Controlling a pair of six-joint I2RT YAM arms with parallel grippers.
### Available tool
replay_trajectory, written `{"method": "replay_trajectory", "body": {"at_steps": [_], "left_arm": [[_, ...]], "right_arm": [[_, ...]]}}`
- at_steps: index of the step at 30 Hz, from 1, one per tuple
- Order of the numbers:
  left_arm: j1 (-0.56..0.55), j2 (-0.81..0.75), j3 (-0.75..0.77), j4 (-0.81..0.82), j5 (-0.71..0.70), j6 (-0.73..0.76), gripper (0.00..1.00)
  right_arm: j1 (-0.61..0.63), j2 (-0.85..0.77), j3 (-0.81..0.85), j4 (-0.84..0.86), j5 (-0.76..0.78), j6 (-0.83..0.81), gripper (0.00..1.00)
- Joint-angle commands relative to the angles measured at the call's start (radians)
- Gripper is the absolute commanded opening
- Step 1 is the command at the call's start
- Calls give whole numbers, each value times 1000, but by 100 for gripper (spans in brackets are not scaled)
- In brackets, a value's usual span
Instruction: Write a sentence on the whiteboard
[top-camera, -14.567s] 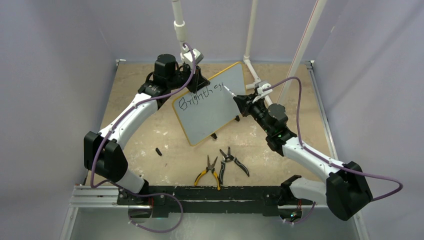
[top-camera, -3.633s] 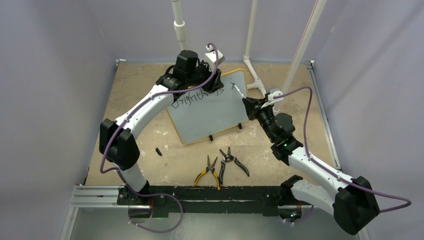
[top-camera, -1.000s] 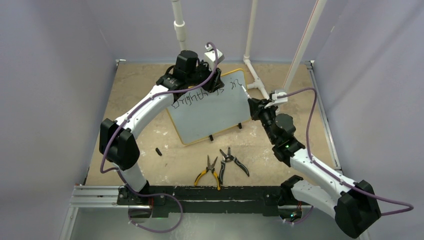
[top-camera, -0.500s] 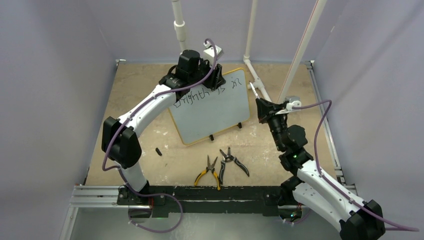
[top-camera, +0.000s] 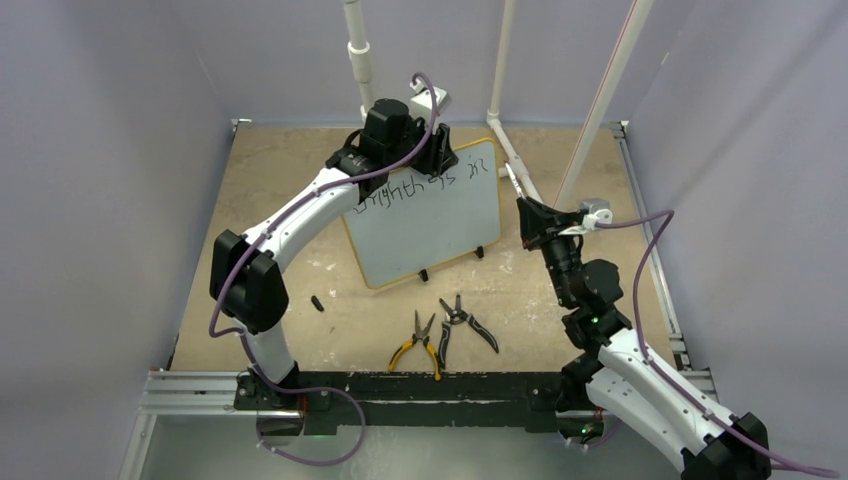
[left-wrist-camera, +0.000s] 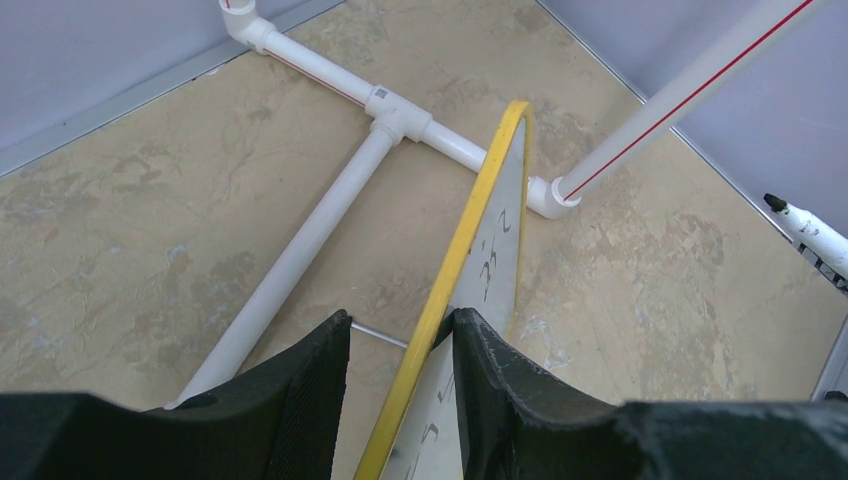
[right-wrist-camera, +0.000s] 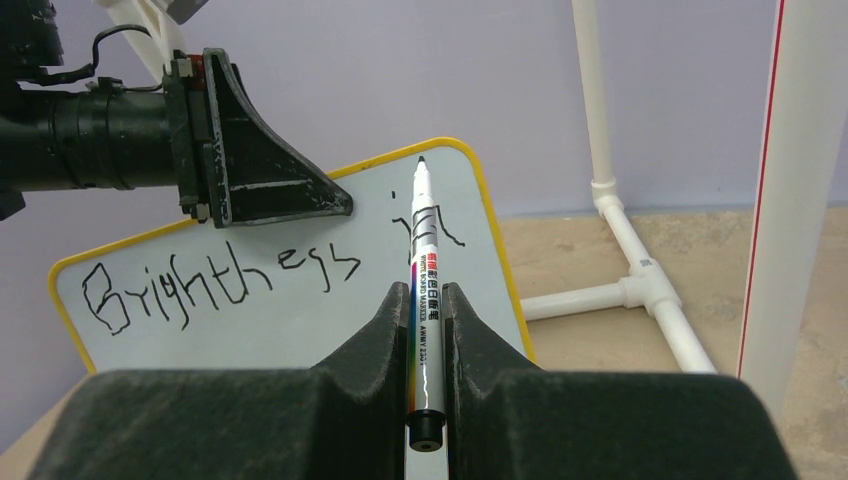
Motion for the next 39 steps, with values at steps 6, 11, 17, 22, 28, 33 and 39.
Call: {"method": "replay_trajectory", "body": {"at_steps": [6, 11, 17, 22, 28, 33, 39], "left_arm": [[-14, 34, -20, 105, -76, -100, 0], [-21, 34, -43, 152, -88, -124, 0], [-23, 37, -38, 165, -84, -124, 0], [-22, 3, -44, 133, -91, -72, 21], [-15, -50, -55, 97, -91, -29, 47], [14, -111, -86, 87, -104, -20, 63], [71, -199, -117, 80, -53, -28, 78]], "right_arm": [[4, -26, -11, 36, 20, -4, 0], [3, -31, -13, 41, 16, -2, 0], [4, -26, -11, 40, 12, -2, 0], [3, -31, -10, 37, 12, -2, 0], [3, -29, -8, 38, 7, -4, 0], [4, -33, -6, 38, 4, -5, 0], [4, -31, -4, 41, -3, -10, 0]]}}
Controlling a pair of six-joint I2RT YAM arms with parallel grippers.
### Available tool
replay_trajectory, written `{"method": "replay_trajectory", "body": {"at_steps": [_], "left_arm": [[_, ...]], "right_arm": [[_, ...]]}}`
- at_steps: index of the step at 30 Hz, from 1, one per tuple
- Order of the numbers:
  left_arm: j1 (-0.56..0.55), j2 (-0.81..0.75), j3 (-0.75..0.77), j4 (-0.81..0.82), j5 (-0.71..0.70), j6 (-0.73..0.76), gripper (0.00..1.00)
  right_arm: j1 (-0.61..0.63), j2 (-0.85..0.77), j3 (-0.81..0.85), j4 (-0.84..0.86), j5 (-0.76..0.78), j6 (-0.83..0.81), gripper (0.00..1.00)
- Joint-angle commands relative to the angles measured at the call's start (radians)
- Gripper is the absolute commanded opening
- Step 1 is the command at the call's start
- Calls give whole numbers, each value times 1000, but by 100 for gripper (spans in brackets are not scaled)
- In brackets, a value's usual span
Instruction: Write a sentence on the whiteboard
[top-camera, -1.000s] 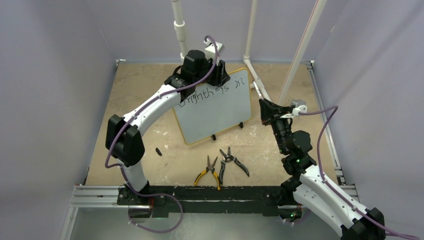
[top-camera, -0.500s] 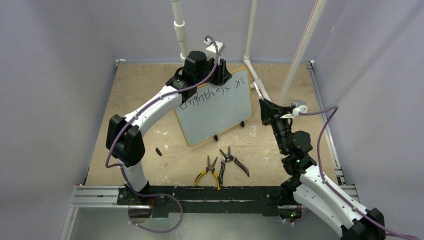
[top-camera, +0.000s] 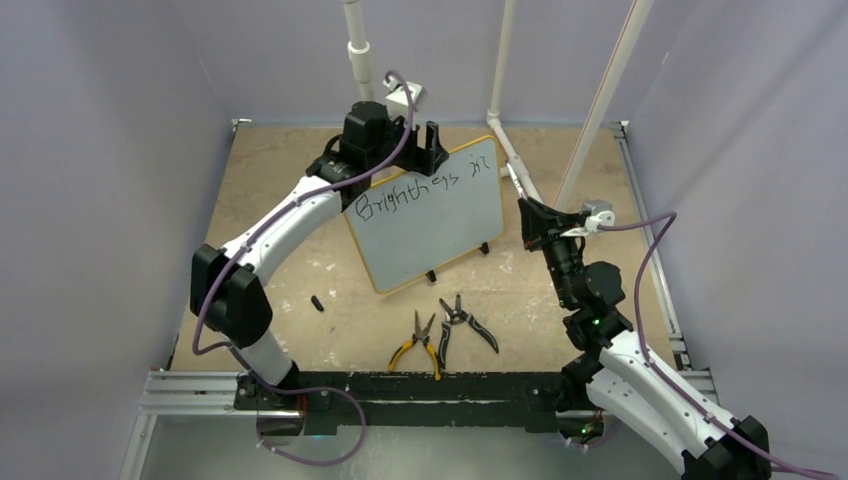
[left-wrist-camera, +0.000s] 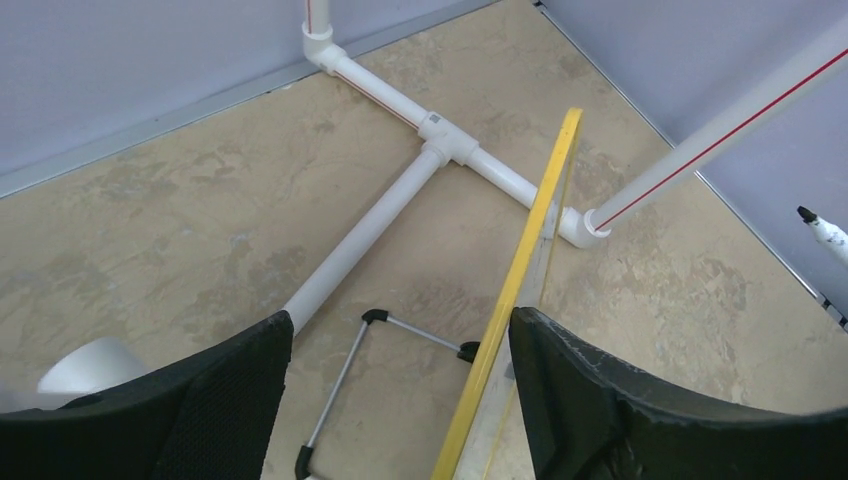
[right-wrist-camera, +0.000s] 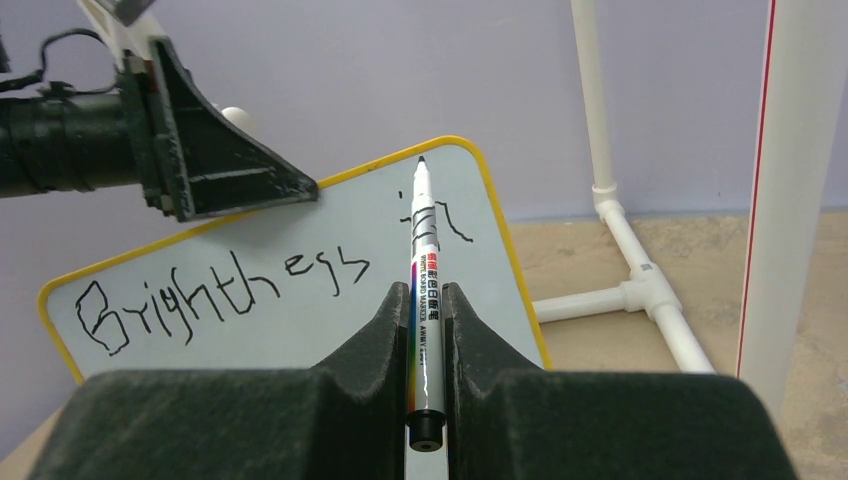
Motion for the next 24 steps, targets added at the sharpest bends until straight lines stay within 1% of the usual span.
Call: {"method": "replay_trajectory", "body": {"at_steps": [1, 3, 6, 8, 10, 13, 18, 21, 24], "left_arm": [[54, -122, -19, 5, 55, 6, 80], [75, -154, -31, -18, 109, 3, 82], [124, -233, -105, -42, 210, -11, 84], [161, -300, -163, -59, 231, -14, 84], [177, -366, -205, -112, 224, 7, 84], [182, -469, -260, -206, 161, 42, 85], [185, -622, -306, -404, -72, 32, 86], [186, -704, -333, -465, -125, 12, 87], [186, -755, -382, -514, -136, -37, 87]], "right_arm": [[3, -9, 4, 40, -2, -10, 0], [3, -6, 6, 41, -5, -11, 0], [4, 0, 12, 38, -15, -15, 0], [4, 2, 13, 38, -19, -19, 0], [4, 3, 11, 45, -23, -19, 0], [3, 12, 15, 50, -32, -23, 0], [3, 22, 21, 56, -43, -27, 0], [3, 27, 22, 61, -56, -27, 0], [3, 31, 23, 66, -61, -25, 0]]}}
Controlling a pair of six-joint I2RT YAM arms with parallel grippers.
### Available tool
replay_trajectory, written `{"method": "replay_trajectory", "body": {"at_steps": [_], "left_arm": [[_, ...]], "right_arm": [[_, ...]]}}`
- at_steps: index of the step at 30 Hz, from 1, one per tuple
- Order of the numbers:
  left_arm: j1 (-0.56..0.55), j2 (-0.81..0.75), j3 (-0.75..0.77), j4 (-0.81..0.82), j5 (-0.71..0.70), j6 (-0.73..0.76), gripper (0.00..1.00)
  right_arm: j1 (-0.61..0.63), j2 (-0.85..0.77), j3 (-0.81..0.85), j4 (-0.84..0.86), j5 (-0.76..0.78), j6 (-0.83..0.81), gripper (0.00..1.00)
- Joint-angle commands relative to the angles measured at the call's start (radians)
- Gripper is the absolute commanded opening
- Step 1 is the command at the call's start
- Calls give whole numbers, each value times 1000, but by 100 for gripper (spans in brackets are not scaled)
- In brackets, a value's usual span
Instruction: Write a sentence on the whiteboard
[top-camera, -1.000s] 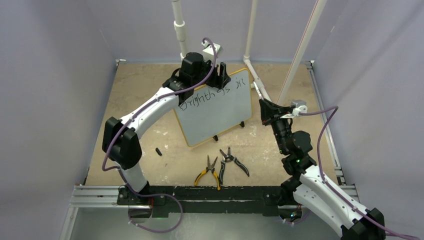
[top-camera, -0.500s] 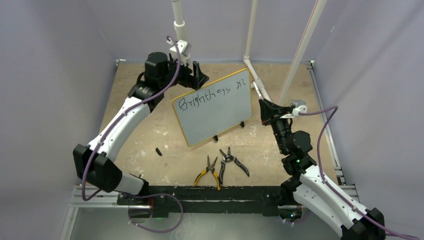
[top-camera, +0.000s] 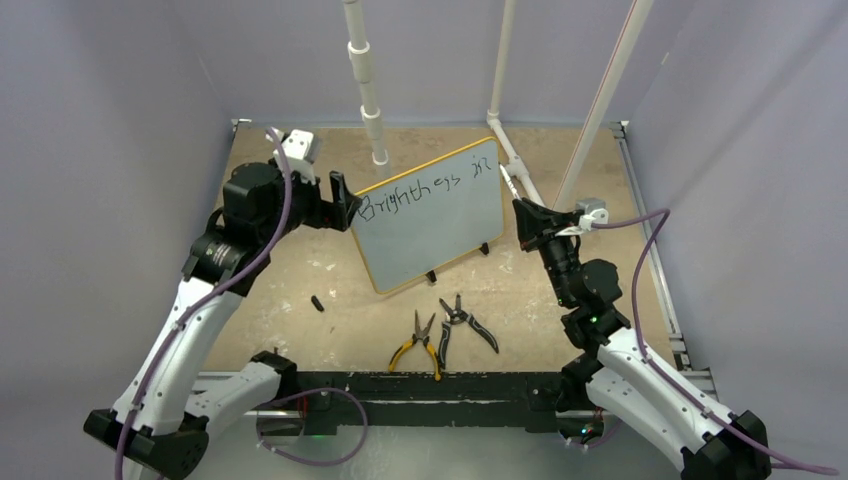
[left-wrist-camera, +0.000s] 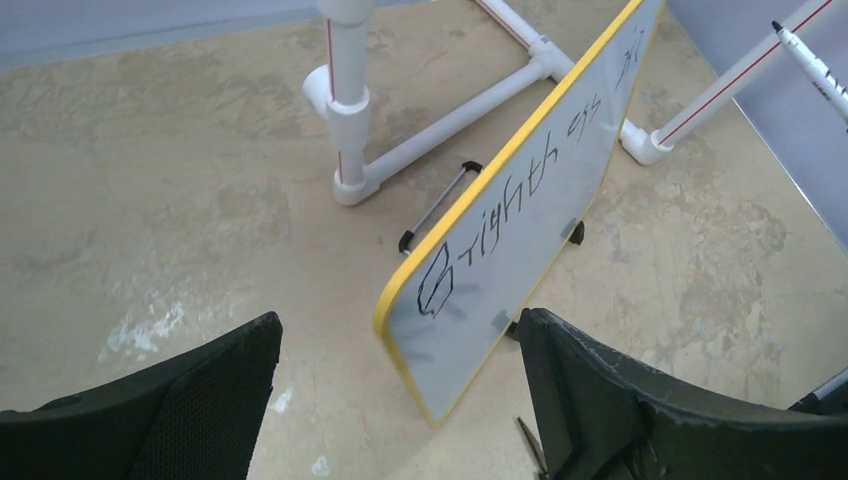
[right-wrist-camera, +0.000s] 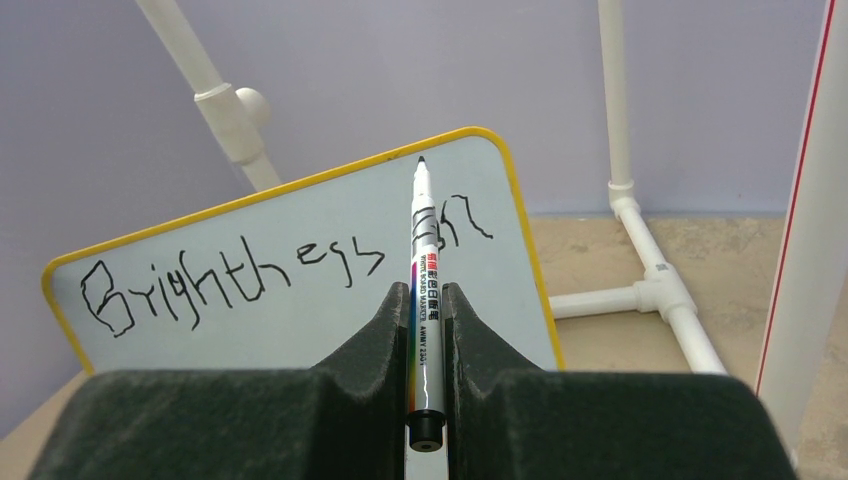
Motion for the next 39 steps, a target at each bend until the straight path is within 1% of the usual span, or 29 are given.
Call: {"method": "replay_trajectory", "body": {"at_steps": [1, 5, 8, 11, 15, 18, 20, 24, 27, 31, 39], "left_arm": [[4, -70, -82, -111, -68, -74, 87], [4, -119, -201, -25, 26, -141, 83], [4, -102, -251, 24, 69, -156, 78], [2, -38, -268, 47, 135, -160, 75], [1, 22, -275, 73, 161, -163, 74], [-10, 55, -282, 122, 183, -189, 73], [-42, 80, -276, 146, 167, -206, 72], [-134, 125, -251, 162, 81, -215, 72], [-161, 157, -238, 180, 69, -238, 71], [-174, 182, -234, 210, 48, -269, 71], [-183, 212, -239, 291, 54, -300, 71]], "right_arm": [[4, 2, 23, 54, -25, -15, 0], [3, 4, 25, 59, -35, -12, 0], [4, 3, 26, 58, -42, -10, 0], [3, -1, 27, 55, -40, -10, 0], [3, -6, 24, 54, -31, -13, 0], [4, -3, 20, 60, -28, -13, 0], [4, 1, 20, 63, -29, -13, 0], [4, 3, 17, 66, -30, -14, 0], [4, 1, 14, 64, -27, -14, 0], [3, -4, 10, 66, -27, -12, 0], [4, -20, 3, 67, -52, -3, 0]]}}
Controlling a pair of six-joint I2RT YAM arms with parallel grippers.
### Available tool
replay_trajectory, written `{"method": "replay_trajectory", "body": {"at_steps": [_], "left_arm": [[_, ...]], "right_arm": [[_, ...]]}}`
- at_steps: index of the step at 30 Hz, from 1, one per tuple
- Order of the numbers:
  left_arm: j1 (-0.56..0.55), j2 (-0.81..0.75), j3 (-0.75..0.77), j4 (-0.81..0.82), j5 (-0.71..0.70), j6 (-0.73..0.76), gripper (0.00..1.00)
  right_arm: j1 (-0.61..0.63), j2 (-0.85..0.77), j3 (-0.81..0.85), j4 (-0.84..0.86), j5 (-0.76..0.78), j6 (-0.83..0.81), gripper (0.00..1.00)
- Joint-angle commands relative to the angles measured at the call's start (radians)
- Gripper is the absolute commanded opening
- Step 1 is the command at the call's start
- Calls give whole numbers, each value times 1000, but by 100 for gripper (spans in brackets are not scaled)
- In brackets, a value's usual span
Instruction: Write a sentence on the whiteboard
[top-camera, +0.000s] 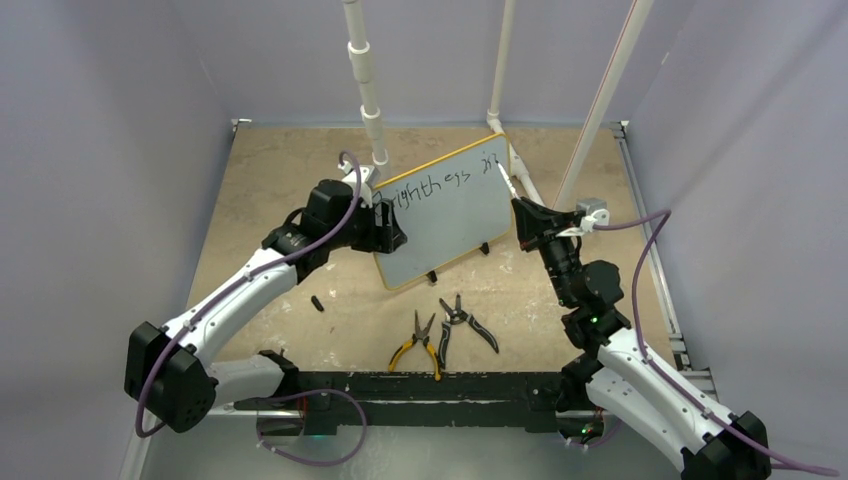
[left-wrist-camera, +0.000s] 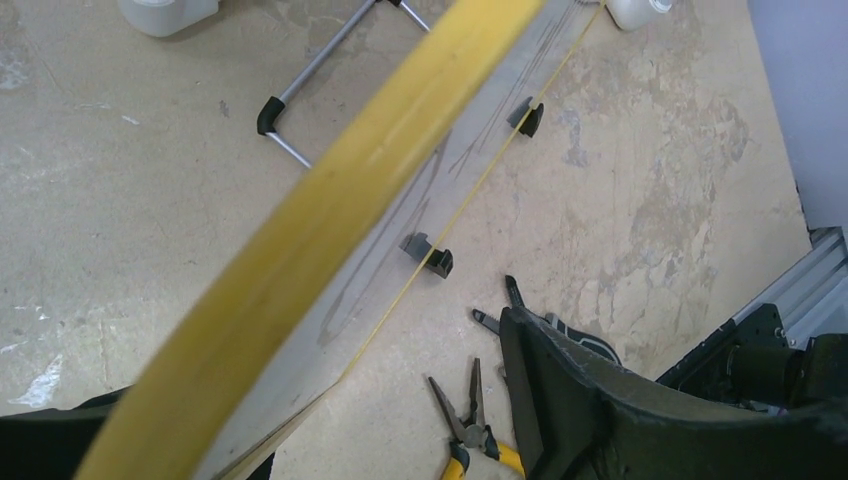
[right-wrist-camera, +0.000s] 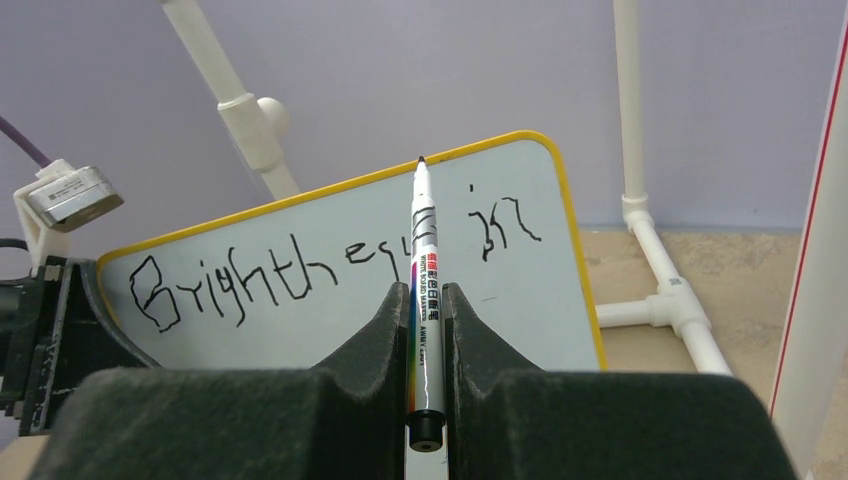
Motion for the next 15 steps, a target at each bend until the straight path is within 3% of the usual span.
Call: {"method": "replay_trajectory", "body": {"at_steps": [1, 6, 15], "left_arm": [[-17, 13, 28, 102, 20, -51, 71], [-22, 4, 6, 134, 4, -32, 72], [-13, -95, 8, 27, -75, 118, 82]], "right_arm": [[3, -18, 5, 44, -32, -2, 0], [4, -25, 15, 25, -58, 0, 0], [3, -24, 43, -59, -111, -1, 0]]}}
